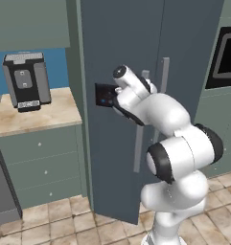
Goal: Store the hot dog in the freezer for long-term storage. Close the freezer door after placing the cooked food.
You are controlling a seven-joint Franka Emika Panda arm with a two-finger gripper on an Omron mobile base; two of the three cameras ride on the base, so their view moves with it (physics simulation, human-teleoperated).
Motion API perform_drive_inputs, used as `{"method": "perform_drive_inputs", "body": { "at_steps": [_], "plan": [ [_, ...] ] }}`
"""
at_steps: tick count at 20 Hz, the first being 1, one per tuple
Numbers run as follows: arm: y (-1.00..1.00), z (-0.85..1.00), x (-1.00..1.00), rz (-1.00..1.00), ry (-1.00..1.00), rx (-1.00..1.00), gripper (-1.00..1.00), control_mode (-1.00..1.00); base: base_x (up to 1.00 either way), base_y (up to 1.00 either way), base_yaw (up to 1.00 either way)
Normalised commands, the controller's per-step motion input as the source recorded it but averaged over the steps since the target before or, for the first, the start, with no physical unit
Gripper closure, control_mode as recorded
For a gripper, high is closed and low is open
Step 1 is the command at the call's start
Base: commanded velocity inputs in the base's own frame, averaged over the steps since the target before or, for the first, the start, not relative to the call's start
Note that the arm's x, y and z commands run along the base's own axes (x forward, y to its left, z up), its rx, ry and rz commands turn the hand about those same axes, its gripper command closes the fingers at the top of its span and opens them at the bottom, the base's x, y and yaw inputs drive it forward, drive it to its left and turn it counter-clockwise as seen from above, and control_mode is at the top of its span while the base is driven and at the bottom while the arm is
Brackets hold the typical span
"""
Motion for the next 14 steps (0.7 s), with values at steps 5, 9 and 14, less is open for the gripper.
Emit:
{"method": "perform_drive_inputs", "body": {
  "at_steps": [5, 9, 14],
  "plan": [
    [-0.29, 0.08, 0.33, 0.11, 0.01, 0.21, -1.00, -1.00, 0.00, 0.00, 0.00],
    [-0.20, 0.01, 0.27, 0.10, -0.12, 0.09, -1.00, -1.00, 0.00, 0.00, 0.00],
    [-0.13, 0.00, 0.29, 0.09, -0.14, 0.01, -1.00, -1.00, 0.00, 0.00, 0.00]
  ]
}}
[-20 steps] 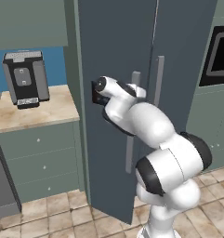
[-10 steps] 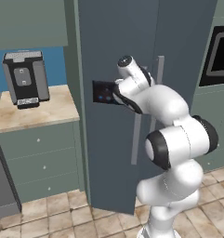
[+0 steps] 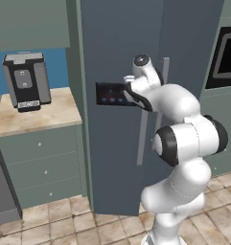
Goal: Store the hot dog in the freezer for long-term storage. Close the freezer door after placing the cooked food.
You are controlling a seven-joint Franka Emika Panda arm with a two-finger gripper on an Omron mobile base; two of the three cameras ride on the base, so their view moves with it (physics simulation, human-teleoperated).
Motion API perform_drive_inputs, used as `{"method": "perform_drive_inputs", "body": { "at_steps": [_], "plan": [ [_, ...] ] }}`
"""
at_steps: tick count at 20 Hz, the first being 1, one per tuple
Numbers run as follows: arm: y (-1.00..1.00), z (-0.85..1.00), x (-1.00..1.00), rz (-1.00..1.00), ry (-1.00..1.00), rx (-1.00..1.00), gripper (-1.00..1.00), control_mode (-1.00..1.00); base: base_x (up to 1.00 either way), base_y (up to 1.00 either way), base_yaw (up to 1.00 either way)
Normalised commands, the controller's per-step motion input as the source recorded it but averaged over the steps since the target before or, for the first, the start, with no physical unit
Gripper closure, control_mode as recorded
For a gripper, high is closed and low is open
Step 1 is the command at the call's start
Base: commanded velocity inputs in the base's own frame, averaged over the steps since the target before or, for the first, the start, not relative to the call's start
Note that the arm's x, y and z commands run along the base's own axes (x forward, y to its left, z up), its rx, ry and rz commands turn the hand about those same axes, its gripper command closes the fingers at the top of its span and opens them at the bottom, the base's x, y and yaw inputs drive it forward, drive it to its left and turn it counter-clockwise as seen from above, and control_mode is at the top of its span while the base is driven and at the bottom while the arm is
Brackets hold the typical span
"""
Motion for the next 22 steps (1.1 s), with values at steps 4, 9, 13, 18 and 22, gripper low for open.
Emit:
{"method": "perform_drive_inputs", "body": {
  "at_steps": [4, 9, 13, 18, 22],
  "plan": [
    [0.00, 0.20, 0.25, 0.07, -0.07, 0.01, -1.00, -1.00, 0.00, 0.00, 0.00],
    [-0.12, 0.07, 0.42, 0.05, 0.05, 0.04, -1.00, -1.00, 0.00, 0.00, 0.00],
    [-0.16, 0.00, 0.49, 0.01, 0.06, 0.00, -1.00, -1.00, 0.00, 0.00, 0.00],
    [-0.03, 0.00, 0.27, 0.01, 0.00, 0.00, -1.00, -1.00, 0.00, 0.00, 0.00],
    [-0.17, 0.00, 0.24, 0.04, 0.00, 0.07, -1.00, -1.00, 0.00, 0.00, 0.00]
  ]
}}
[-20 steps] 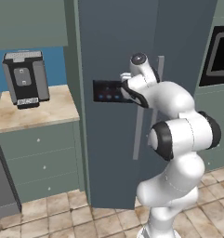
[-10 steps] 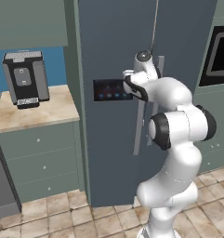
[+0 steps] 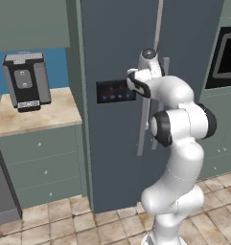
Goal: Store the hot dog in the freezer for long-term storage. Close the freezer door after placing the cooked food.
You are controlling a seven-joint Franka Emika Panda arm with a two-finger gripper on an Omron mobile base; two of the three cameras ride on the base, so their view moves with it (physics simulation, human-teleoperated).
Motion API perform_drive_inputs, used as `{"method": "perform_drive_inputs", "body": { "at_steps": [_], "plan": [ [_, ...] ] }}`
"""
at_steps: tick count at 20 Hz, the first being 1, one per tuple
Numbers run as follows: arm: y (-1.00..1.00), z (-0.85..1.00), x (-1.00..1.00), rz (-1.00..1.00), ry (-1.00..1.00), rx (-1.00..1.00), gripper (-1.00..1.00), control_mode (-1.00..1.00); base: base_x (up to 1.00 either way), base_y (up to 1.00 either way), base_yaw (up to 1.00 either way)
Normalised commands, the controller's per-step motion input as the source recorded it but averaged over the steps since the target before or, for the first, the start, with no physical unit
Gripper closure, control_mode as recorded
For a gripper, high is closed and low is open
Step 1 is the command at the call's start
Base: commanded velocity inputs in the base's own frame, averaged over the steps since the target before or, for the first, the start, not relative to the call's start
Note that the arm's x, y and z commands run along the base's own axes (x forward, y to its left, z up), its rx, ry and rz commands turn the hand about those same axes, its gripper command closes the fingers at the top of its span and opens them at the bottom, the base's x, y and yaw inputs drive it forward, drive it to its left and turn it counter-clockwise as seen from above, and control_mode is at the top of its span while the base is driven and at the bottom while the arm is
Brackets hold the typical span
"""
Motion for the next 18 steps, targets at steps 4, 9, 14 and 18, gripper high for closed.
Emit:
{"method": "perform_drive_inputs", "body": {
  "at_steps": [4, 9, 14, 18],
  "plan": [
    [-0.21, 0.00, 0.46, 0.05, 0.00, 0.09, -1.00, -1.00, 0.00, 0.00, 0.00],
    [-0.30, 0.00, 0.57, 0.07, 0.00, 0.08, -1.00, -1.00, 0.00, 0.00, 0.00],
    [-0.17, 0.00, 0.45, 0.05, 0.00, 0.04, -1.00, -1.00, 0.00, 0.00, 0.00],
    [-0.06, 0.00, 0.46, 0.05, -0.05, 0.03, -1.00, -1.00, 0.00, 0.00, 0.00]
  ]
}}
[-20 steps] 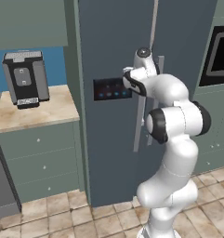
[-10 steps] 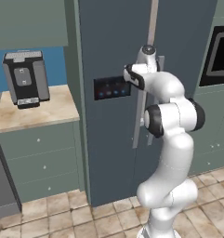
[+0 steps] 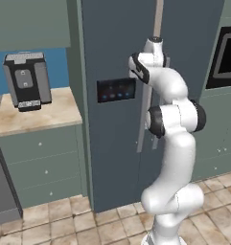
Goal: Store the hot dog in the freezer for long-term storage. Close the freezer door after placing the cooked food.
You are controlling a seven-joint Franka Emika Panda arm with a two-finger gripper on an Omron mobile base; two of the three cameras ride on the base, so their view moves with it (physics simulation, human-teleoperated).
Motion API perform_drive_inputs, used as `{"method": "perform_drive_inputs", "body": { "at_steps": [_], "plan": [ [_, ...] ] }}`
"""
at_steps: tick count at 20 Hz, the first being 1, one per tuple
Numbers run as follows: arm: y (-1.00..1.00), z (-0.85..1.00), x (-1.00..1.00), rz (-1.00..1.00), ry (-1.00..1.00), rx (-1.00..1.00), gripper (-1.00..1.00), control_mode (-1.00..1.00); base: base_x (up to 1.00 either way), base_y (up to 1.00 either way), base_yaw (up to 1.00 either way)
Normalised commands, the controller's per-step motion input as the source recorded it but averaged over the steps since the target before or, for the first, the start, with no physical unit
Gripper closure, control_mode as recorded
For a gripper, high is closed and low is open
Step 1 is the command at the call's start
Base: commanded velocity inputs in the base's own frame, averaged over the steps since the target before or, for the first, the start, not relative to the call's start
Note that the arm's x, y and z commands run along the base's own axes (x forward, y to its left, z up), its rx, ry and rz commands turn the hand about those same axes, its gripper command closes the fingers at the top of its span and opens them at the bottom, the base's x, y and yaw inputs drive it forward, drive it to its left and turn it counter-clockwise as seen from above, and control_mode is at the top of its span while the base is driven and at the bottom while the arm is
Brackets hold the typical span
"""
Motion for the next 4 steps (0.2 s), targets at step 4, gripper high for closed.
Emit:
{"method": "perform_drive_inputs", "body": {
  "at_steps": [4],
  "plan": [
    [-0.05, -0.01, 0.17, 0.04, -0.18, 0.02, -1.00, -1.00, 0.00, 0.00, 0.00]
  ]
}}
